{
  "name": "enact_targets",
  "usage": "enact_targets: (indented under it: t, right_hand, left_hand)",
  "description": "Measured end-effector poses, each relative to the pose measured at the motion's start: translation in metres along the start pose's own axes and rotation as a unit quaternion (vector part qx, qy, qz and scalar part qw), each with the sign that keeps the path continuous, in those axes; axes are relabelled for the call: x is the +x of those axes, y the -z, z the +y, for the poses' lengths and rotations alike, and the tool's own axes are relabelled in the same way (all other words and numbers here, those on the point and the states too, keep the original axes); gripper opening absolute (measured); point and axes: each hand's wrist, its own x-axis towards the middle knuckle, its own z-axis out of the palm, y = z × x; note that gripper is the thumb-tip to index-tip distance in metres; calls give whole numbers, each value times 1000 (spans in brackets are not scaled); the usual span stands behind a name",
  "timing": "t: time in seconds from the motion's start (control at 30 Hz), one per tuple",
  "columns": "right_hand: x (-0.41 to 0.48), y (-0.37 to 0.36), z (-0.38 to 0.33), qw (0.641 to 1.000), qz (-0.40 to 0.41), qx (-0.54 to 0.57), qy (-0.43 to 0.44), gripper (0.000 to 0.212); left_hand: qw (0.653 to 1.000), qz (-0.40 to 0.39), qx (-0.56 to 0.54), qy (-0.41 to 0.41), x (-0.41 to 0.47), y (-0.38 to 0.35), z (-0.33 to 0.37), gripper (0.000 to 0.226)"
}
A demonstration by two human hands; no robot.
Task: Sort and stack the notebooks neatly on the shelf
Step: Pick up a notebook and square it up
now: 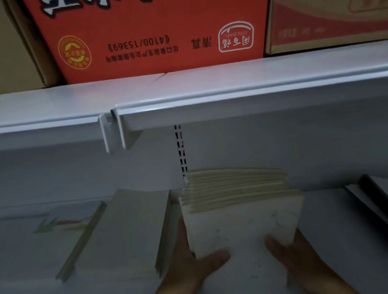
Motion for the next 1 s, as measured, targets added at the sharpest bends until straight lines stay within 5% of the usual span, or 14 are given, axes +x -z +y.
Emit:
enact_targets:
  t: [0.07,0.1,0.2,0.3,0.37,0.47,0.6,0.7,0.77,0.9,0.97,1.0]
  right_hand:
    - [-1,-4,-4,999,20,-32,23,132]
    - [-1,-4,-5,999,24,-33,20,137]
    - [2,-2,-5,1000,27,2,8,107]
    - [3,-9,8,996,50,-48,53,110]
    - [5,-14,5,998,60,-12,26,79]
    - [24,-13,4,999,28,16,11,79]
    - [60,-13,-1,988,-67,-20,-140,45]
    - [76,-20,1,952,-126,26,-278,59]
    - [80,-25,7,942,-122,42,-311,64]
    - [88,-29,13,936,-102,66,-329,59]
    - [92,-30,15,935,-97,67,-333,57]
    - [93,-33,16,935,-92,71,-334,57]
  left_hand:
    - [1000,5,3,4,2,-4,-1,83]
    - [1000,4,9,2,3,-3,-1,82]
    - [999,-24,37,-10,3,1,0,92]
    - [998,-33,58,-23,0,1,-2,85]
    - [996,-31,74,-33,2,2,-1,89]
    - [996,-22,81,-43,14,5,6,76]
    - [991,-20,-35,124,36,7,23,45]
    - [948,-16,-127,292,40,8,23,28]
    - [932,12,-172,320,37,10,21,36]
    - [955,44,-167,243,21,8,16,45]
    - [985,117,-25,126,10,4,14,62]
    - [988,147,24,34,1,4,17,51]
